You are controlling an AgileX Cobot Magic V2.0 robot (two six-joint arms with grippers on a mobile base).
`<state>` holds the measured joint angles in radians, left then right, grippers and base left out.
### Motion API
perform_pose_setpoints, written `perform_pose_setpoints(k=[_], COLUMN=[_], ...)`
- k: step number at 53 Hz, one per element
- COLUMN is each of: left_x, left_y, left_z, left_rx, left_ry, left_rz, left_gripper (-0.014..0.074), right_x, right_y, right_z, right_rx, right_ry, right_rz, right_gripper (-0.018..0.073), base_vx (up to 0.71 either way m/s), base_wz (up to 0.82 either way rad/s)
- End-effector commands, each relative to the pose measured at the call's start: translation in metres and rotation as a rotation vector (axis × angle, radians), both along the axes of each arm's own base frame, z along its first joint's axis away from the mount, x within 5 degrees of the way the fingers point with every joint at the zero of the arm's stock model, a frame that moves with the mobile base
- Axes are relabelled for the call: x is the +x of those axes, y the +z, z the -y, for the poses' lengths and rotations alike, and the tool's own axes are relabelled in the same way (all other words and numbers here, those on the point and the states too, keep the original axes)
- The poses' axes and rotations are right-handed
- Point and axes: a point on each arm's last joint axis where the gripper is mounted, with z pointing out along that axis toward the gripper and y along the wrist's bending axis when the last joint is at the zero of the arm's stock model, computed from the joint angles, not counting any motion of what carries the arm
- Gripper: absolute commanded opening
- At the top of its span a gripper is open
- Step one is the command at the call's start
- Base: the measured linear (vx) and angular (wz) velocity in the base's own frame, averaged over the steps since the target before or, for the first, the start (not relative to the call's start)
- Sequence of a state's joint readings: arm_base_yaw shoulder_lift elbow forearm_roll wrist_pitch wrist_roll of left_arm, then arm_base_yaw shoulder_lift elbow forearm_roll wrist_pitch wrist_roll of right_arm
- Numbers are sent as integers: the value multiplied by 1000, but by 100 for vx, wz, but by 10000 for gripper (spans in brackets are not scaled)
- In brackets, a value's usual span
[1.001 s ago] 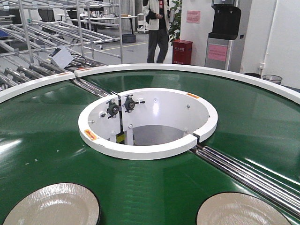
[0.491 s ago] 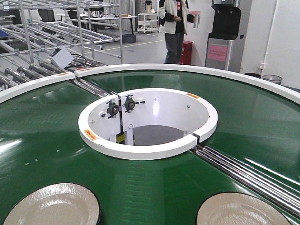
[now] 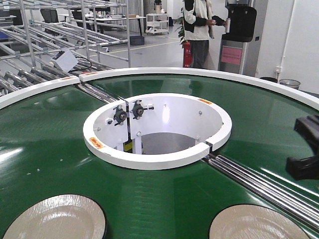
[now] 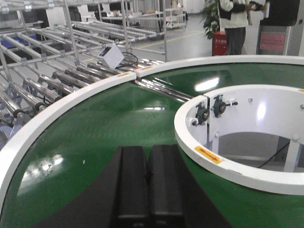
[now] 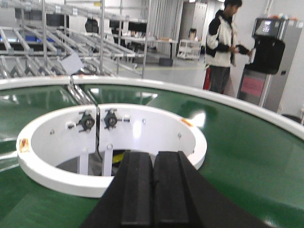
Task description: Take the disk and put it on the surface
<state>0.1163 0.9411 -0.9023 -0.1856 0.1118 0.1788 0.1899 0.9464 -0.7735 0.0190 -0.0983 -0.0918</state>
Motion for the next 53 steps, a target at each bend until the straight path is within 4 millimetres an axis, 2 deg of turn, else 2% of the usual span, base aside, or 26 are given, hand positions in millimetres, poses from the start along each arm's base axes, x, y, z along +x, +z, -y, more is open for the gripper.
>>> perform_pose_setpoints(k=[1, 9, 17, 21, 27, 33, 40, 48, 53], left_x=[-4, -4, -4, -4, -4, -4, -6, -3, 11], left_y=[23, 21, 19, 20, 21, 18, 15, 35, 30], left_z=[1, 3, 6, 6, 8, 13, 21, 25, 23], left_rx=[4, 2, 0, 0, 1, -109, -219, -179, -201], left_ry=[3, -6, -22, -24, -30, -60, -131, -180, -175], left_rz=[124, 108, 84, 92, 108, 67, -142, -224, -286], left_gripper=[31, 176, 405, 510, 601, 608, 576, 533, 514], right_x=[1, 1, 1, 1, 1, 1, 2, 2, 2], right_y=[21, 21, 21, 23, 25, 24, 18, 12, 11], right_z=[1, 1, 1, 2, 3, 3, 2, 1, 1], right_rx=[23, 23, 47, 104, 136, 142, 130, 119, 117], right_ry=[-5, -5, -8, -16, -21, -20, -15, -11, -11], right_rz=[138, 138, 133, 138, 162, 147, 84, 19, 9], right_gripper=[15, 144, 416, 579, 732, 727, 708, 668, 645], base_vx=[0, 0, 0, 0, 0, 0, 0, 0, 0], base_wz=[0, 0, 0, 0, 0, 0, 0, 0, 0])
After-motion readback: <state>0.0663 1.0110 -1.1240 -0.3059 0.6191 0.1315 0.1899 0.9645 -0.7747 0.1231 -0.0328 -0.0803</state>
